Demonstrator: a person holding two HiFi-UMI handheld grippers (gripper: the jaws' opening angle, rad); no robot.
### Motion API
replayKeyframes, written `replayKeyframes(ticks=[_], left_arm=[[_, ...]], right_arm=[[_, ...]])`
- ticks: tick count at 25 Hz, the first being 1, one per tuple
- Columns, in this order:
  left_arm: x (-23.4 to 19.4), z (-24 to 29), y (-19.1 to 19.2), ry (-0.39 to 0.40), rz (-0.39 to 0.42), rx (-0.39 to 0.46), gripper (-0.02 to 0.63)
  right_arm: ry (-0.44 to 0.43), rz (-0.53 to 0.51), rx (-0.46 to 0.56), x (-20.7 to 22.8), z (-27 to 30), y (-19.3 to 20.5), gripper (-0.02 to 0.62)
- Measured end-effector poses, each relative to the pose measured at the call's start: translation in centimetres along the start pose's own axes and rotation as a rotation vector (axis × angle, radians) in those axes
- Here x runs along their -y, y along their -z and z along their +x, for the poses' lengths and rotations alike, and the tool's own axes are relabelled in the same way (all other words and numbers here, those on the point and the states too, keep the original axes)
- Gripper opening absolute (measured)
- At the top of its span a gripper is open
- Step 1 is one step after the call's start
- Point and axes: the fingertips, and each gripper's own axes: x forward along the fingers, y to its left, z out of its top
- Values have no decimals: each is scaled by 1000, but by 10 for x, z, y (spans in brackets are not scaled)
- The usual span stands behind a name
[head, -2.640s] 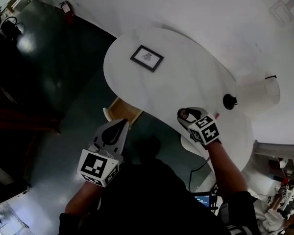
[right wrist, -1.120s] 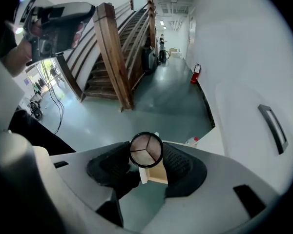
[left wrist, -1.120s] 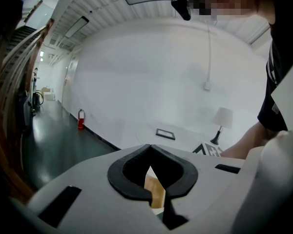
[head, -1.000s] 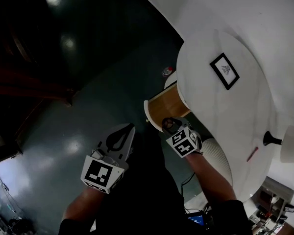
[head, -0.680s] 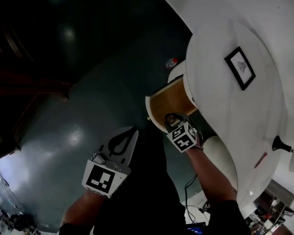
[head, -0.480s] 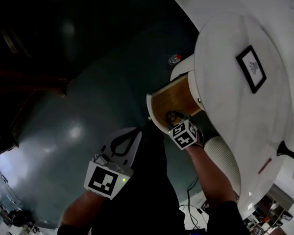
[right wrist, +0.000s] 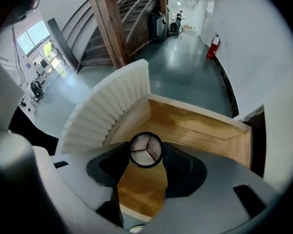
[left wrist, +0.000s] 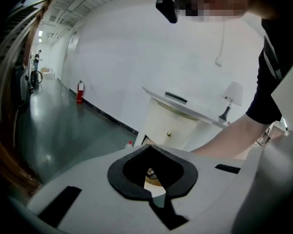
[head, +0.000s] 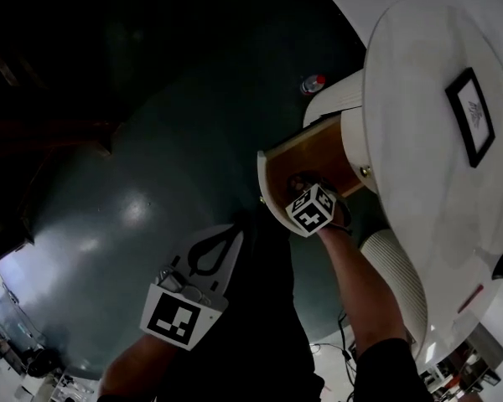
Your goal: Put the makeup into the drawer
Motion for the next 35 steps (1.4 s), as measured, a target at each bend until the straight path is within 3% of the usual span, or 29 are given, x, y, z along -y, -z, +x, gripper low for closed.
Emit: replayKeyframes(ticks=[10, 24, 30, 35], left_arm=[[-20, 19, 21, -24, -72, -15, 11], [-40, 3, 53, -48, -92, -83, 11], [-43, -4, 55, -58, -101, -86, 11], [-35, -14, 32, -44, -92, -54, 11]], right_arm=[[-13, -49, -61, 10, 53, 11, 218], [-14, 51, -74, 10, 96, 5, 218], [31, 92, -55, 16, 90, 9, 218], [78, 193, 15, 25, 43, -1, 218]])
